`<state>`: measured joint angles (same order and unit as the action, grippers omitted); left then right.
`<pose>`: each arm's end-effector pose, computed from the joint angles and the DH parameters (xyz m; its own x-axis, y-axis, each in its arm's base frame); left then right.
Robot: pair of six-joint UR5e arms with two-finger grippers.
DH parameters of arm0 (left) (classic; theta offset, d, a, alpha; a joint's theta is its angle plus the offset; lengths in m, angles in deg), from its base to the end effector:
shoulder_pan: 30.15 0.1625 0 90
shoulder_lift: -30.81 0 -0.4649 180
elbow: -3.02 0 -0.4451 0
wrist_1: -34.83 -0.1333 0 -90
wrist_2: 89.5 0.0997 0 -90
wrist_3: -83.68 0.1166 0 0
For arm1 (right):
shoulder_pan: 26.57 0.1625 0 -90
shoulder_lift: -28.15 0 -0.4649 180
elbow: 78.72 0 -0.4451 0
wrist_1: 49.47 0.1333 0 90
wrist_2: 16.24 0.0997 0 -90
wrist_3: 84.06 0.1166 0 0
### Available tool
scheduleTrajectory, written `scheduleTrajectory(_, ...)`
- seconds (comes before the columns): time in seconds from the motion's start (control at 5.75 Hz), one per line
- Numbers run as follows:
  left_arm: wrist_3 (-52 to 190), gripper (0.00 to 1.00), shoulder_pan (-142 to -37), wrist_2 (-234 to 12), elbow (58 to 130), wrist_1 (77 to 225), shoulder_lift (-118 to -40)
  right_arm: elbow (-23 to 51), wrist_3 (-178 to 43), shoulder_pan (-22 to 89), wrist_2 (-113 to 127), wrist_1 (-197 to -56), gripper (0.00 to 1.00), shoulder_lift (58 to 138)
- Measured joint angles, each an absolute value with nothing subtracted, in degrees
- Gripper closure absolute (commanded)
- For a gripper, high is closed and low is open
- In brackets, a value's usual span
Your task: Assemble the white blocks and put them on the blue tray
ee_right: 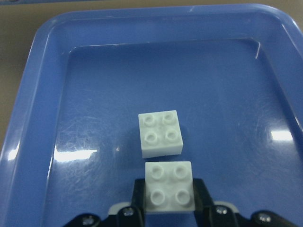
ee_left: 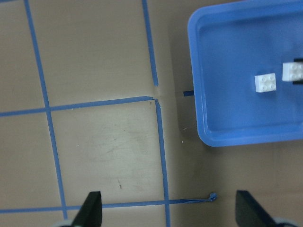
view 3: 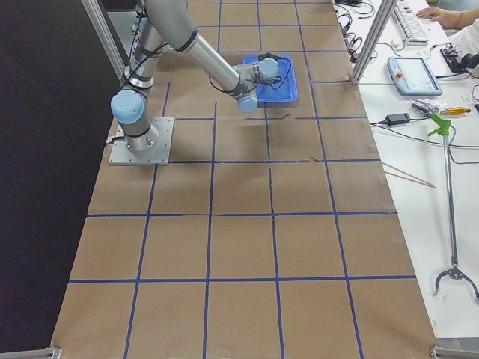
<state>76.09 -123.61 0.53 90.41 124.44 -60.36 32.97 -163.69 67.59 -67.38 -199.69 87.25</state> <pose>-0.1667 -0.5488 0.5251 -0.9974 -0.0720 0.0037 -0.0721 0.9969 -0.0317 0.2509 -0.6034 0.1311 -0.0680 -0.9975 0.0187 -0.7709 0.0406 -0.6356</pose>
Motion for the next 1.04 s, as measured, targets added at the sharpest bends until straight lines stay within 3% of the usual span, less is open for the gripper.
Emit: scheduleTrajectory(1.04, 81.13, 0.01, -122.67, -1.17, 90.76, 119.63, -59.83, 33.03, -163.6, 68.04, -66.74, -201.6, 0.77, 86.31)
